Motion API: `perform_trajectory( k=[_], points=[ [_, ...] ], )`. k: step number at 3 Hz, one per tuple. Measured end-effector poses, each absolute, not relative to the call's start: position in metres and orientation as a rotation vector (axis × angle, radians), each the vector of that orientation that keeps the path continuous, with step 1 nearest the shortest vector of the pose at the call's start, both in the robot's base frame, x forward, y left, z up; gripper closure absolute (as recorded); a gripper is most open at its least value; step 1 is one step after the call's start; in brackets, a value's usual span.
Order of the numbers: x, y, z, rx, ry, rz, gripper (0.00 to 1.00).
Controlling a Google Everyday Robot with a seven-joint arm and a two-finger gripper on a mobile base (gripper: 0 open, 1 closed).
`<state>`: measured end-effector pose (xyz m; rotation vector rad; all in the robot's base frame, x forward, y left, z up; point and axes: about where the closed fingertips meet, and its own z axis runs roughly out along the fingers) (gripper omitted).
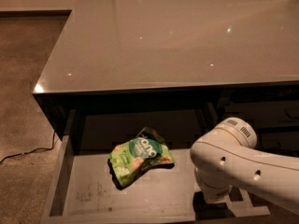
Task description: Open top drawer
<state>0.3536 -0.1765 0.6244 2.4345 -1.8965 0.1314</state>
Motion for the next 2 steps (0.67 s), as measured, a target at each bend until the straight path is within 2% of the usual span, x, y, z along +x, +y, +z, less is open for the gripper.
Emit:
perform_trajectory(
  k=[1,2],
  points=[
    [0.3536,-0.1765,0.6244,2.435,-1.896,0.131,0.00],
    [0.3536,-0.1765,0.6244,2.435,-1.896,0.132,0.00]
  ],
)
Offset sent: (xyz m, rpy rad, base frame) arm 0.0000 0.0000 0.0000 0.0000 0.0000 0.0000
